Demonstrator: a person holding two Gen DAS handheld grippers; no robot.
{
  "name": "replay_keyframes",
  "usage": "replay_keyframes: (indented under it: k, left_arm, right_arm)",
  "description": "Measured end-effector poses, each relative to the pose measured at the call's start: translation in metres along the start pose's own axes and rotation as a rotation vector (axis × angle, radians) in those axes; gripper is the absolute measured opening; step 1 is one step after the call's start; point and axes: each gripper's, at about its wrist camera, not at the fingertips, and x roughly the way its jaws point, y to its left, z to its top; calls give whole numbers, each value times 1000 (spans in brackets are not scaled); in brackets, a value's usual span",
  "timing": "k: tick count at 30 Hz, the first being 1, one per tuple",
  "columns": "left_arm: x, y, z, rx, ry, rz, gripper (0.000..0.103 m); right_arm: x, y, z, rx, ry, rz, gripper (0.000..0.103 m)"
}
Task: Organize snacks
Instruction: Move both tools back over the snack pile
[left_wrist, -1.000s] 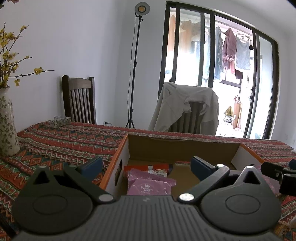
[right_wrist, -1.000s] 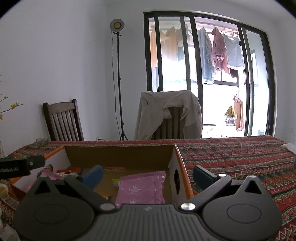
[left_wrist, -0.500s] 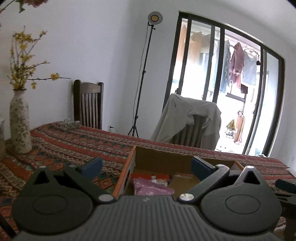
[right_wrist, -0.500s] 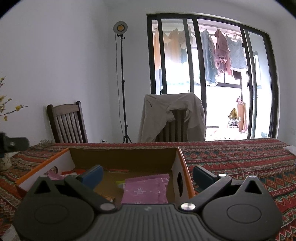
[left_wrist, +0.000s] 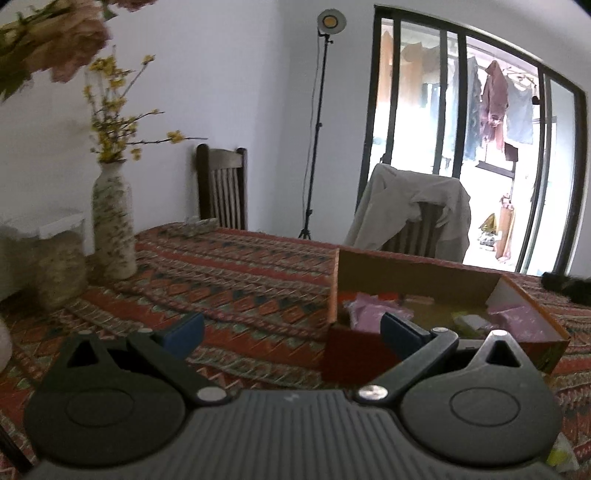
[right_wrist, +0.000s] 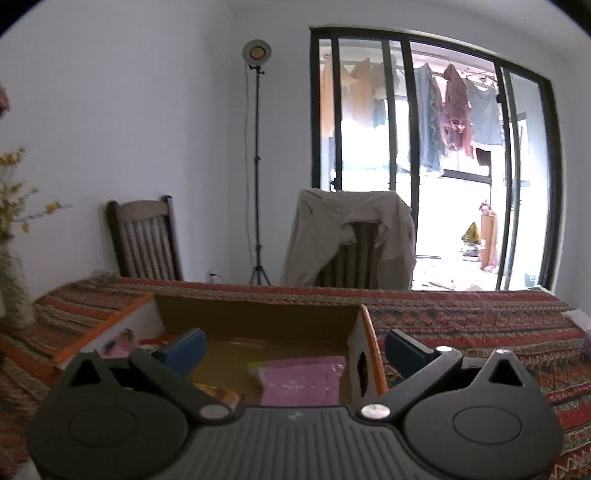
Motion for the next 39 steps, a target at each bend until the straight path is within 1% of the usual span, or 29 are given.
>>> replay_keyframes:
  k: [6, 13, 17, 21, 23, 26, 29, 31, 39]
  left_arm:
    - [-12, 10, -13, -15, 25, -14, 103]
    - [-22, 12, -35, -8, 72, -33, 103]
    - [-29, 12, -43, 9, 71, -40, 103]
    - [-33, 13, -51, 14, 74, -59, 103]
    - [-33, 14, -56, 21, 76, -62, 103]
    - [-31, 14, -64, 24, 84, -66, 103]
    - [-33, 12, -65, 35, 67, -62, 103]
    - [-32, 11, -66, 40, 72, -66, 103]
    - [-34, 15, -66, 20, 65, -66, 103]
  right_arm:
    - [-33, 4, -7, -24, 0, 15, 103]
    - [-61, 4, -34, -36, 34, 11, 103]
    - [-74, 4, -49, -24, 66, 19, 103]
    - [-86, 0, -64, 18, 89, 68, 103]
    - [-90, 0, -70, 34, 103, 82, 103]
    - [-94, 3, -77, 50, 120, 77, 103]
    - [-97, 4, -82, 75, 136, 43, 103]
    - [-97, 5, -85, 83, 148, 27, 103]
    - [-99, 10, -94, 79, 178, 25, 103]
